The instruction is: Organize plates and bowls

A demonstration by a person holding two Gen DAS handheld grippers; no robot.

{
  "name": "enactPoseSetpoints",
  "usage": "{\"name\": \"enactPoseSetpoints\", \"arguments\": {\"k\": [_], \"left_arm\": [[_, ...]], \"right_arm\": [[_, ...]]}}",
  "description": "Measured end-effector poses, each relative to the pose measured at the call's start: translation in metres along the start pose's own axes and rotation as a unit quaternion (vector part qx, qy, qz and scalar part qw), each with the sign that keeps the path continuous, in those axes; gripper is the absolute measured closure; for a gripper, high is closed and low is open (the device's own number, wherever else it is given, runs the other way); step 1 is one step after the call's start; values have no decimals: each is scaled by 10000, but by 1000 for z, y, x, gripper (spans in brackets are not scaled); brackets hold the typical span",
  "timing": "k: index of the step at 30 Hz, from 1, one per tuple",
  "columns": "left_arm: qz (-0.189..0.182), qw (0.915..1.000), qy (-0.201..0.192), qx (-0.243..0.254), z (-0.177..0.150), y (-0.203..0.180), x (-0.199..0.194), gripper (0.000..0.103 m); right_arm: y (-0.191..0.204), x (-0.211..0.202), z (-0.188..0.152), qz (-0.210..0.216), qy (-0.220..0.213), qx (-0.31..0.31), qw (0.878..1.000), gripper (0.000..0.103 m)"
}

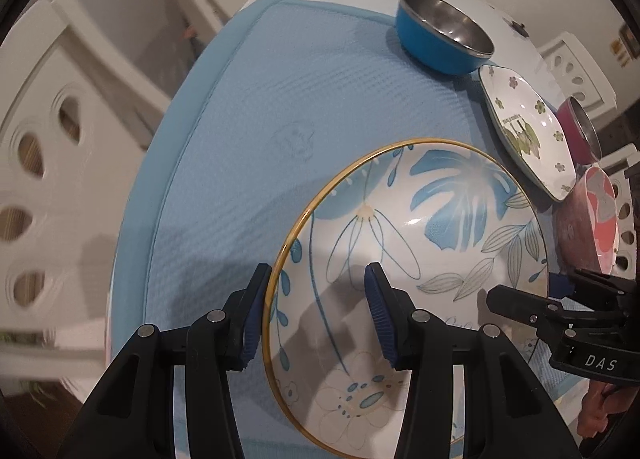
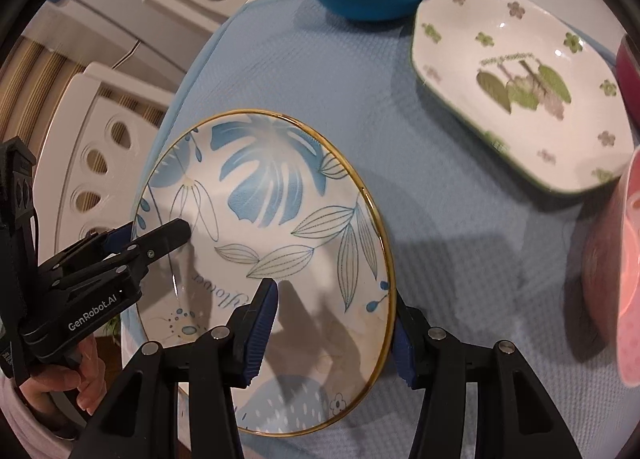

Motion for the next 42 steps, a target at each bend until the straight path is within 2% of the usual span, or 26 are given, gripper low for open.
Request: {"name": "enactPoseSetpoints", "arguments": {"k": [5,10,18,25,35,42], "left_arm": [[47,9996,23,-280,-15,9,-1,59],[205,9992,43,-333,-18,20,1,59],[175,9995,85,-242,-19,14,16,59],[194,9996,77,-182,-22,15,15,58],[329,9988,241,-275,-19,13,18,55],[680,9964,485,-145,-15,8,19,56]], "right_arm": [[7,6,-10,12,172,-211,9996,52],[13,14,-17,30,261,-338,9991,52],[-7,11,-20,-108,251,-172,9995,52],[2,20,-21,-354,222,-268,9988,52],[-4,18,-21,-347,286,-298,9985,51],[-3,21,-21,-360,408,-342,9979,51]]}}
Point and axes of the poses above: each gripper's, at about its wrist camera, not at the fingertips, and x roughly the way its jaws point, y to its left, z to its top, the point moved 9 cm from there along x, roughly the way its jaws point, and after that the axes turned 7 degrees about x, right-handed, at the moved point
